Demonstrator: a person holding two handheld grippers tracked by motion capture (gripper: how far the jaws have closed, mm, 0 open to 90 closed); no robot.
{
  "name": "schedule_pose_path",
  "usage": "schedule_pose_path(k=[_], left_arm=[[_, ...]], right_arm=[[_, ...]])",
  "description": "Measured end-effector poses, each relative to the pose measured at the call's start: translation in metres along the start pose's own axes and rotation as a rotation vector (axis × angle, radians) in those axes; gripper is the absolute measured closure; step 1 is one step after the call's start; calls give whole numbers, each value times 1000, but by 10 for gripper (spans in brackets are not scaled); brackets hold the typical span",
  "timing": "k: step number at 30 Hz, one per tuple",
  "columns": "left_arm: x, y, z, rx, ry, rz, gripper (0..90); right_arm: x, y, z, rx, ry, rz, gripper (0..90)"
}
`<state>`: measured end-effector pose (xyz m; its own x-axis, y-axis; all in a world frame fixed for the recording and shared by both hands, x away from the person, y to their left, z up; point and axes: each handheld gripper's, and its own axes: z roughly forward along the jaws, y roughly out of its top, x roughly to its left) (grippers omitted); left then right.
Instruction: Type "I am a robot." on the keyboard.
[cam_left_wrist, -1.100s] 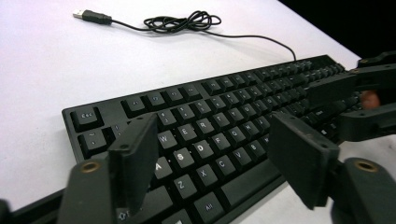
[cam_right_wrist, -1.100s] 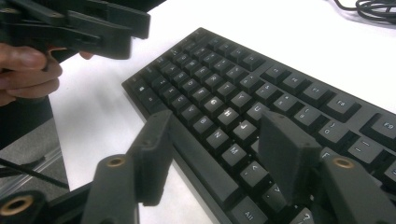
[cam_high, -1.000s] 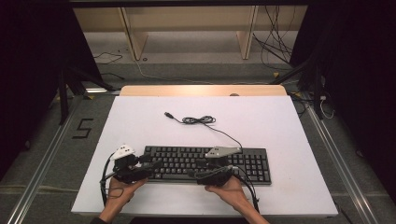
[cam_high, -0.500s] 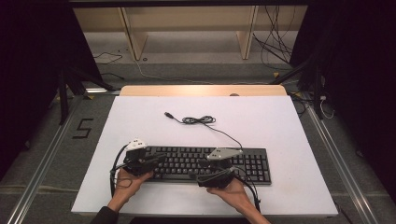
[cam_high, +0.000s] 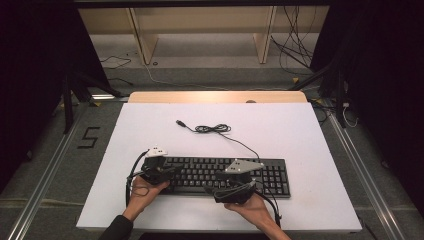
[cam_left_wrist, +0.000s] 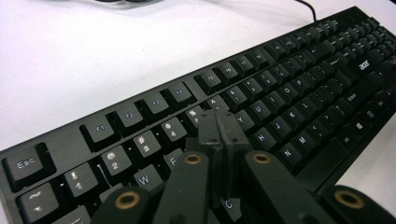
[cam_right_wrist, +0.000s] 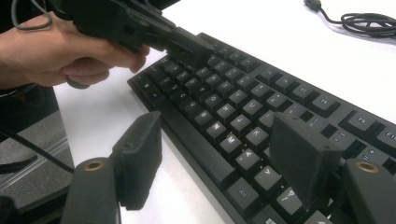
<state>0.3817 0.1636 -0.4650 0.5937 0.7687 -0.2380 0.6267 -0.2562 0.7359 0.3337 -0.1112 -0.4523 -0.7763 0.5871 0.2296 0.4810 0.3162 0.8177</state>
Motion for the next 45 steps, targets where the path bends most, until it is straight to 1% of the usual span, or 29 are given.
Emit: schedule_pose_path(k=[6, 8, 12, 16, 18, 20, 21, 26, 31, 33, 34, 37, 38, 39, 42, 45], left_arm=[[2, 0, 6, 28, 10, 8, 889], [2, 0, 7, 29, 13, 1, 889], [2, 0, 10, 35, 14, 4, 889], [2, 1, 13, 50, 15, 7, 889], [2, 0, 16, 55, 15, -2, 889], [2, 0, 17, 71, 20, 2, 890], [1, -1, 18, 68, 22, -2, 890], [-1, -1, 17, 73, 37, 15, 892], [-1, -1, 16, 55, 36, 11, 889], [-1, 0, 13, 37, 32, 1, 874], [0, 0, 11, 27, 29, 5, 865], [1, 2, 3, -14, 20, -15, 844], [1, 2, 0, -31, 12, -21, 831], [2, 3, -2, -35, 4, -23, 816], [2, 3, -8, -53, -4, -25, 786], [2, 1, -12, -65, -25, -36, 697]], right_arm=[[1, -1, 0, 4, 0, -4, 355], [1, -1, 0, 5, 0, -4, 355], [1, -2, 1, 8, 0, -3, 355], [1, -2, 1, 8, 0, -3, 355], [1, -2, 1, 8, 1, -2, 355], [1, -2, 1, 8, 0, -2, 355], [1, -2, 1, 8, 0, -1, 356], [1, -2, 1, 10, -1, -1, 356], [0, -2, 1, 9, -6, 0, 356], [-1, -2, 1, 5, -10, 5, 356], [-2, -2, 1, 5, -12, 8, 356], [-3, -2, 1, 6, -15, 10, 357], [-4, -2, 1, 4, -16, 10, 357], [-4, -2, 1, 4, -16, 11, 357], [-4, -2, 1, 2, -22, 13, 360], [-6, -1, 2, 4, -28, 19, 364]])
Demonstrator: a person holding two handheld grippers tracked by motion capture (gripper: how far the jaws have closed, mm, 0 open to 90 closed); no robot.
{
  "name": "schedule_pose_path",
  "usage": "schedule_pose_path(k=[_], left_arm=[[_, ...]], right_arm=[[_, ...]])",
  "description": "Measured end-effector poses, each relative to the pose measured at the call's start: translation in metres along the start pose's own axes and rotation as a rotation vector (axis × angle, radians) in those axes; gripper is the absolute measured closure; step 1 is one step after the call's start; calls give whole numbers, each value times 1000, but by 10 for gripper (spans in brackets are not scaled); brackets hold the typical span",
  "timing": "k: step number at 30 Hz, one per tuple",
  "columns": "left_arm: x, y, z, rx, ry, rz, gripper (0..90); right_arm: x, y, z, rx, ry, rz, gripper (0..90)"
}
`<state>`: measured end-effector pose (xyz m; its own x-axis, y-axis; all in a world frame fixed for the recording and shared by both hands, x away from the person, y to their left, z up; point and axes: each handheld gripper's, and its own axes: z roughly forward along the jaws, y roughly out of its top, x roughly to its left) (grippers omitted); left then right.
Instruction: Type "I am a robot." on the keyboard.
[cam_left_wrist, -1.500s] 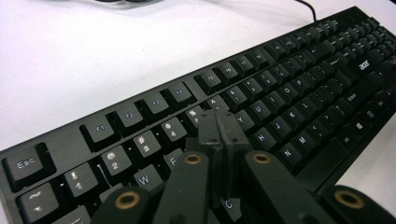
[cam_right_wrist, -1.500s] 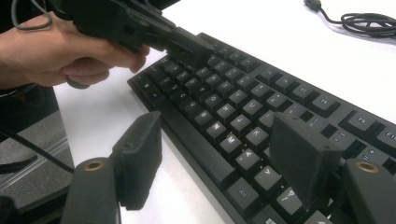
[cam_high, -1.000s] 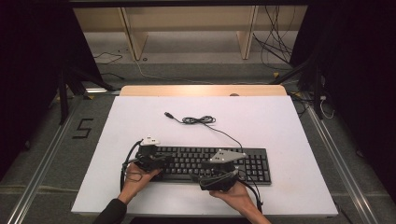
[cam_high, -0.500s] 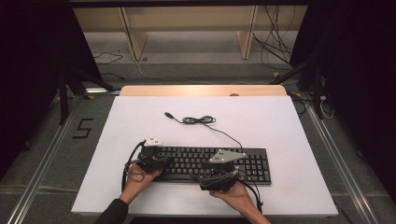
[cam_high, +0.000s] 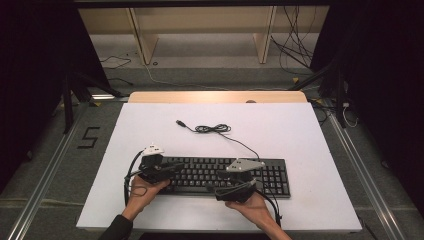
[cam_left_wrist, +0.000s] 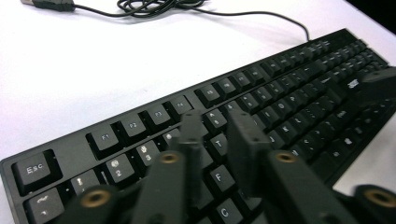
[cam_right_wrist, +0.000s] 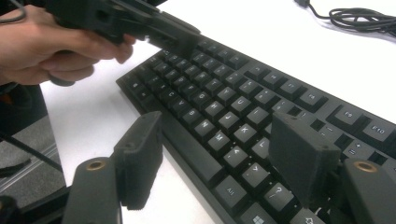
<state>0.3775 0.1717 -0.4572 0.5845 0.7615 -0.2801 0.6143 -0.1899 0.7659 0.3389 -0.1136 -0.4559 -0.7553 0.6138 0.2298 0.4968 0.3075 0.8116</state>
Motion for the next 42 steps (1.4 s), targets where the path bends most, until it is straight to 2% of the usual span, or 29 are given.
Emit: schedule_pose_path(k=[2, 7, 11, 23, 28, 42], left_arm=[[0, -1, -2, -4, -10, -8, 611], [-2, -6, -10, -27, -34, -8, 484], [-3, -10, -15, -46, -44, -13, 436], [-4, -18, -25, -97, -57, -5, 360], [-6, -20, -29, -115, -60, 1, 329], [-9, -27, -38, -146, -63, 14, 290]], right_arm=[[-1, 0, 1, 3, -4, 2, 368], [-3, 1, 4, 10, -8, 10, 375], [-4, 1, 6, 11, -12, 8, 387], [-9, 6, 13, 32, -27, 32, 468], [-11, 7, 18, 47, -23, 29, 556], [-18, 13, 30, 88, -47, 25, 787]])
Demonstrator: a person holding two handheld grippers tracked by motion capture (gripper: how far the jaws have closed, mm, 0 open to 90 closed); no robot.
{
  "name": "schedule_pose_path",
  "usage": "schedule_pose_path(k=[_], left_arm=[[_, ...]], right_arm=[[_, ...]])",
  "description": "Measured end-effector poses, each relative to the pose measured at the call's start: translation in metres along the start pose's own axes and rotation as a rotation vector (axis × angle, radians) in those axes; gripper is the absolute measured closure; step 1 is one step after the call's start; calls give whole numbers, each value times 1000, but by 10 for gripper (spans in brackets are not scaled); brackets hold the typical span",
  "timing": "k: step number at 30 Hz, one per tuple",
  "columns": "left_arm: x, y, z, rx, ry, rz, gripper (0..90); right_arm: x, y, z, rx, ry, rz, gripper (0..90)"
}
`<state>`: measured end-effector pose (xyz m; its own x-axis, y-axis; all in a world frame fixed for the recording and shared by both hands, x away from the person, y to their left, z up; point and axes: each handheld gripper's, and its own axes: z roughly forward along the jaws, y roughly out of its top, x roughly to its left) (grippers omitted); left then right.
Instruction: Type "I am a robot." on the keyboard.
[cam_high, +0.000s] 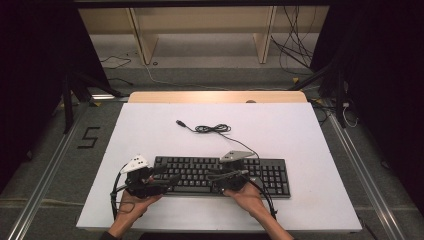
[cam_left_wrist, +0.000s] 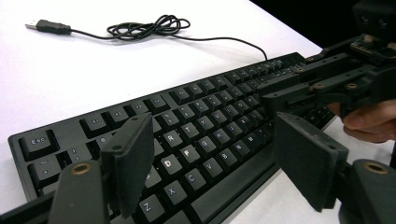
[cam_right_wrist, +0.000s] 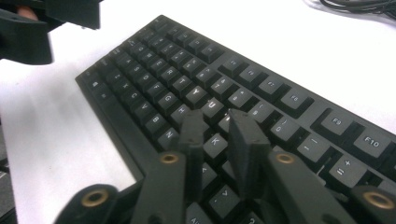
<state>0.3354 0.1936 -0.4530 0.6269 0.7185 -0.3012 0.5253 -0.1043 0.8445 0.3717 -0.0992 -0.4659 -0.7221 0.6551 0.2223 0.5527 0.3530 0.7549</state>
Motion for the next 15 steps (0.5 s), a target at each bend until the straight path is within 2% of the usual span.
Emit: schedule_pose_path(k=[8, 15], left_arm=[[-2, -3, -4, -9, 2, 8, 283], [-3, -6, -6, -13, -3, 9, 279]], right_arm=[[-3, 4, 7, 14, -31, -2, 892], [-6, 6, 11, 27, -65, 0, 900]])
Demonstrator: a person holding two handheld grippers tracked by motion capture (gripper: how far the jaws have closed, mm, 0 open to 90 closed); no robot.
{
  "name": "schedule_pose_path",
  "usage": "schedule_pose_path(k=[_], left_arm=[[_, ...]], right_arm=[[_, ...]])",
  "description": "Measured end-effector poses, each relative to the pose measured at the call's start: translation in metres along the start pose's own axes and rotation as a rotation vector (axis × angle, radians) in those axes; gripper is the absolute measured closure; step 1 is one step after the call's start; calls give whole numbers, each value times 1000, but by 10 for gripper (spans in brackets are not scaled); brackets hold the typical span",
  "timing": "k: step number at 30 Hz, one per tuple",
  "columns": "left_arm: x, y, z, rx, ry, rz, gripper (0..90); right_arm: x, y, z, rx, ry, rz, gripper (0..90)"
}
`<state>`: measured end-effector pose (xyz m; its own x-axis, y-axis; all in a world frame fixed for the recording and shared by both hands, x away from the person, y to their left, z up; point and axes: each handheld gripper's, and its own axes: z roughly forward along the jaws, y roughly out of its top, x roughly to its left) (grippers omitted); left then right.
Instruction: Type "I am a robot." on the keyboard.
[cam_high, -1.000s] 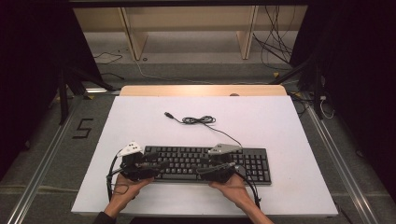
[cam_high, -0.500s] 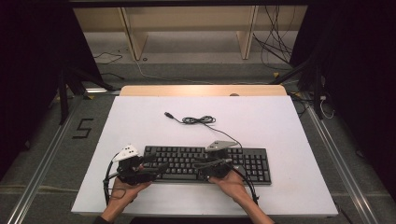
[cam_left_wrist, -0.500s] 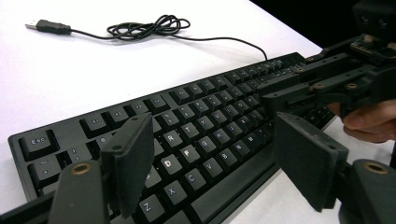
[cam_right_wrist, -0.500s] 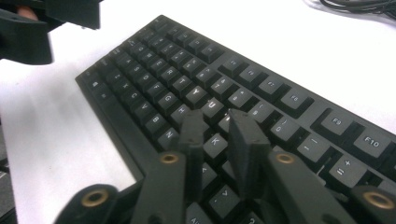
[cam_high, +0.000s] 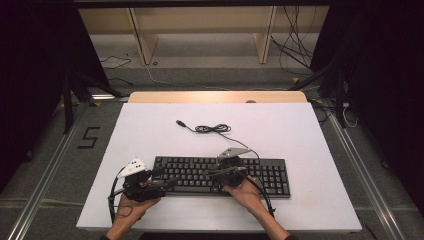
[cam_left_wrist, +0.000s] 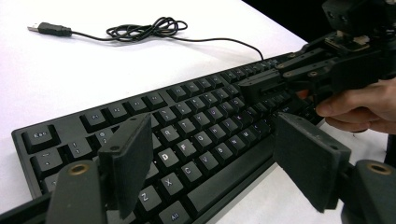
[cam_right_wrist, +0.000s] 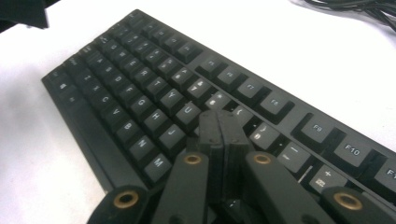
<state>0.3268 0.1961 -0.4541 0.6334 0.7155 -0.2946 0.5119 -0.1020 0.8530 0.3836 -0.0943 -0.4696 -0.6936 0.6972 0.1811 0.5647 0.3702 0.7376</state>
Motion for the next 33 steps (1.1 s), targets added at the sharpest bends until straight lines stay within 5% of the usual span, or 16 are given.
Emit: schedule_pose_path(k=[33], left_arm=[[0, -4, -4, -9, 9, 11, 272]], right_arm=[[-6, 0, 12, 40, -40, 12, 900]])
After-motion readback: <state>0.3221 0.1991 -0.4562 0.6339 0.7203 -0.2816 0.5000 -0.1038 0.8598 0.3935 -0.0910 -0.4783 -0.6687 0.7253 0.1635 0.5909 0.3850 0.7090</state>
